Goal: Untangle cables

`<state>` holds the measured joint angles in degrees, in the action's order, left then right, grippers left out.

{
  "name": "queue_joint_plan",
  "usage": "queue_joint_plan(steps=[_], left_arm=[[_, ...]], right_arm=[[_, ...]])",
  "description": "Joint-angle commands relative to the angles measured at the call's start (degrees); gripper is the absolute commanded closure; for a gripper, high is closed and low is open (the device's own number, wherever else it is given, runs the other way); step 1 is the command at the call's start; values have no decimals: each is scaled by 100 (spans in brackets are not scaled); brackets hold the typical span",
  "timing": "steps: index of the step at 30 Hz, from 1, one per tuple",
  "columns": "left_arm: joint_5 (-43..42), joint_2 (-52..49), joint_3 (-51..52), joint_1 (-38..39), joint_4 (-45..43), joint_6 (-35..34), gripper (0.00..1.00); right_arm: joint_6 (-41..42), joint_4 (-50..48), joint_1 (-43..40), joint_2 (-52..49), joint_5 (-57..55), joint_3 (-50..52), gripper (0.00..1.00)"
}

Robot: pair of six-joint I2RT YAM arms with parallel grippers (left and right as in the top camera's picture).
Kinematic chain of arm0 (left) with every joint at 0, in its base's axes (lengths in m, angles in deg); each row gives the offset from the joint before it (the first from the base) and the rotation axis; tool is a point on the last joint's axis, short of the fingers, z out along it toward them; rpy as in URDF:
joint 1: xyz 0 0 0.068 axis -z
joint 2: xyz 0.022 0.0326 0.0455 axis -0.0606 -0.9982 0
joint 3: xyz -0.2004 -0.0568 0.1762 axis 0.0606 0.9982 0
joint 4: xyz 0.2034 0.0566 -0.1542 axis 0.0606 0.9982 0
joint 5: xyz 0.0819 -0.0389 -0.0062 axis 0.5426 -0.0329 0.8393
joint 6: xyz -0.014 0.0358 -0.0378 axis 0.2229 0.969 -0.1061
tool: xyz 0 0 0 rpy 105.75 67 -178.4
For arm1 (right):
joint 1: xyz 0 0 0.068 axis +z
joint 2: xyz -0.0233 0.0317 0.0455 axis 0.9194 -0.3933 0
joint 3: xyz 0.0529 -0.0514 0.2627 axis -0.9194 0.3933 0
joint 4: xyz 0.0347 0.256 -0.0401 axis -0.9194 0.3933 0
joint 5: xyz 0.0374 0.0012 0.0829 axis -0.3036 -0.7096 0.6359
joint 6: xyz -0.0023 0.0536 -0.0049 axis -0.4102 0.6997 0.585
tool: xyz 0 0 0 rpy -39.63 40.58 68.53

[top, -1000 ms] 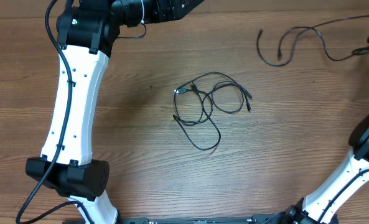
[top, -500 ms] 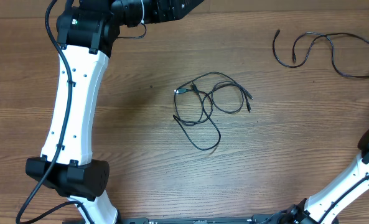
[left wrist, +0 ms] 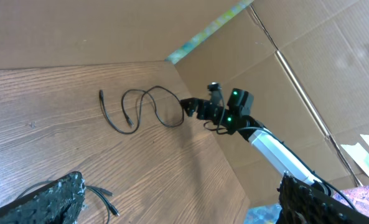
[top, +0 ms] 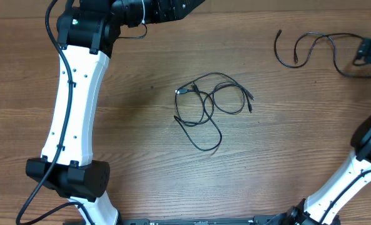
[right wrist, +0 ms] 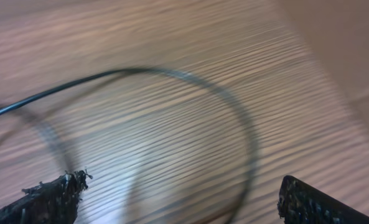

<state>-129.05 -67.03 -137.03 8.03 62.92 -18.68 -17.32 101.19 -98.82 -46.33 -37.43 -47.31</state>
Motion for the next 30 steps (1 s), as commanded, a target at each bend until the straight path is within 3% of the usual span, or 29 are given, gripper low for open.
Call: queue_joint_plan(steps=[1, 12, 21, 30], left_arm=[[15, -17, -52, -9, -4, 61, 0], [15, -17, -52, -9, -4, 61, 0], [15, -17, -52, -9, -4, 61, 0], [15, -17, -52, -9, -4, 61, 0]], right_arm=[[-17, 247, 282, 516, 190, -92, 0], [1274, 2044, 640, 988, 153, -92, 0], [1567, 3950, 645, 988, -332, -92, 0], [1561, 4035, 627, 981, -640, -2, 0]])
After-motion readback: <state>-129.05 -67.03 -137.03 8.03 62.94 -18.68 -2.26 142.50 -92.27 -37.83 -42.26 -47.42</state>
